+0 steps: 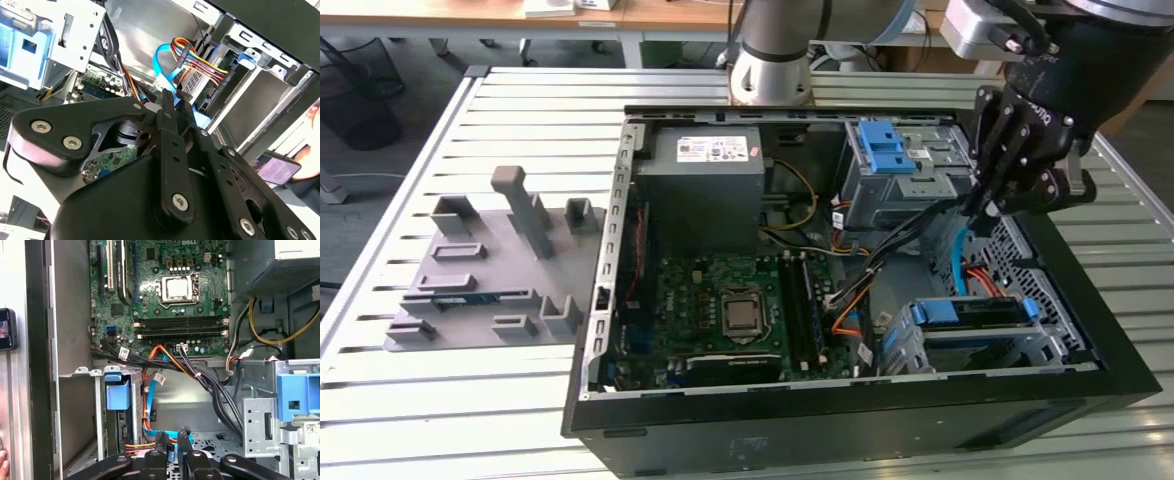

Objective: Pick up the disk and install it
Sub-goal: 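Insert the second disk wire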

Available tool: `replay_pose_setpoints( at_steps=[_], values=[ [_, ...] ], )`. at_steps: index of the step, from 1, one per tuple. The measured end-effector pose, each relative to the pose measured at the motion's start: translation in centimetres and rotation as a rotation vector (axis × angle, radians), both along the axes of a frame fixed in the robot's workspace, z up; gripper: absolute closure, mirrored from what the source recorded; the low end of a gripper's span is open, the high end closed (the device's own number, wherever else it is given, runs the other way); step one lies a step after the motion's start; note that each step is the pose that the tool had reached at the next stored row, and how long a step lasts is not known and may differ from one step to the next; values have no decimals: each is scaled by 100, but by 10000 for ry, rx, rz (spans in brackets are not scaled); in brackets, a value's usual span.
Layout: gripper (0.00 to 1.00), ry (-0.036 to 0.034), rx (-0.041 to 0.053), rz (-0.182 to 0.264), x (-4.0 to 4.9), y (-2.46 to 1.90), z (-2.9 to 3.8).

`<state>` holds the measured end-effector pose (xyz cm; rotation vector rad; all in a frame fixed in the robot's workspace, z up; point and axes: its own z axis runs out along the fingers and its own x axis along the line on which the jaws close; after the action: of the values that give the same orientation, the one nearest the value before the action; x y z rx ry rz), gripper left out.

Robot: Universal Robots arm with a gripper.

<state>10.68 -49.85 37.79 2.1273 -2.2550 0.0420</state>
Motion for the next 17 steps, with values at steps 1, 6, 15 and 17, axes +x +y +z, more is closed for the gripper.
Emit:
replay_pose_setpoints(
  at_steps=[1,6,15,17],
  values=[
    [76,0,-49,0,0,0,-13],
    [76,0,-397,0,0,0,-55],
    [84,0,-709,0,0,0,-154],
    [84,0,-594,-1,-1,0,-165]
  ],
)
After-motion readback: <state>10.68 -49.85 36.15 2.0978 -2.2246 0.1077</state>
